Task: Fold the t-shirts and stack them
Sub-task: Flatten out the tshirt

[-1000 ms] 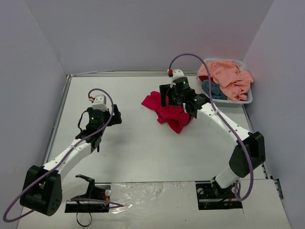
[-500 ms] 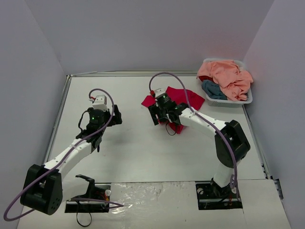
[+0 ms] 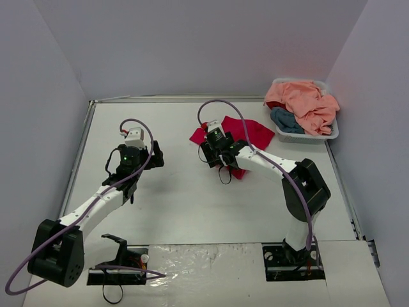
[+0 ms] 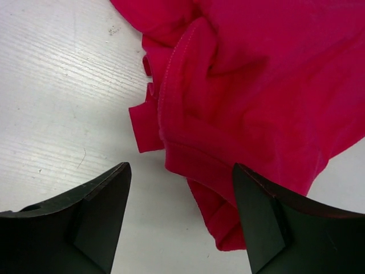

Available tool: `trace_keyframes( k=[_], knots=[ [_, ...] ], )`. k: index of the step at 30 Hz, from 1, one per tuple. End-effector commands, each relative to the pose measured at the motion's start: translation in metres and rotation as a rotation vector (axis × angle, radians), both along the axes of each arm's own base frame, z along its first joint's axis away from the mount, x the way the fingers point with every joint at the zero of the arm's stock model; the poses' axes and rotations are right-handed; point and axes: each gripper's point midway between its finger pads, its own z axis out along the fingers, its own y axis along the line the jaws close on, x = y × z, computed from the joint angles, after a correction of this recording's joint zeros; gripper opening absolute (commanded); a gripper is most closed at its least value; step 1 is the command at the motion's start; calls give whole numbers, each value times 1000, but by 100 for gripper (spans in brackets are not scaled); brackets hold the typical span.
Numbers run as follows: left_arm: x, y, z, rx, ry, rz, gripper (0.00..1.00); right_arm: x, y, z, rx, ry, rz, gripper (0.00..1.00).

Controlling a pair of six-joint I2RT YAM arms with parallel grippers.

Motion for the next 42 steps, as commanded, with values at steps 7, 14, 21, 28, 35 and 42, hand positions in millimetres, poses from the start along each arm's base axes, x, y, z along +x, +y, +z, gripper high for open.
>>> trace_keyframes(
  k=[7,14,21,28,35,42],
  knots=[
    [4,-6,10,-27,-31,-10,94,12,-16,-13,-112,-22,-56,52],
    [4,-7,10,-30,-29,-14,94,17,-17,-9,-113,-36,-73,20],
    [4,-7,9,-30,-29,-15,94,19,-19,18,-77,-89,-91,0],
    [4,-11,11,-42,-33,-33,94,19,-32,93,25,-226,-144,0],
    [5,-17,9,-39,-21,-60,94,23,-89,163,95,-386,-317,0],
    [11,-29,0,-35,13,-88,94,24,-149,155,73,-386,-471,0]
  ],
)
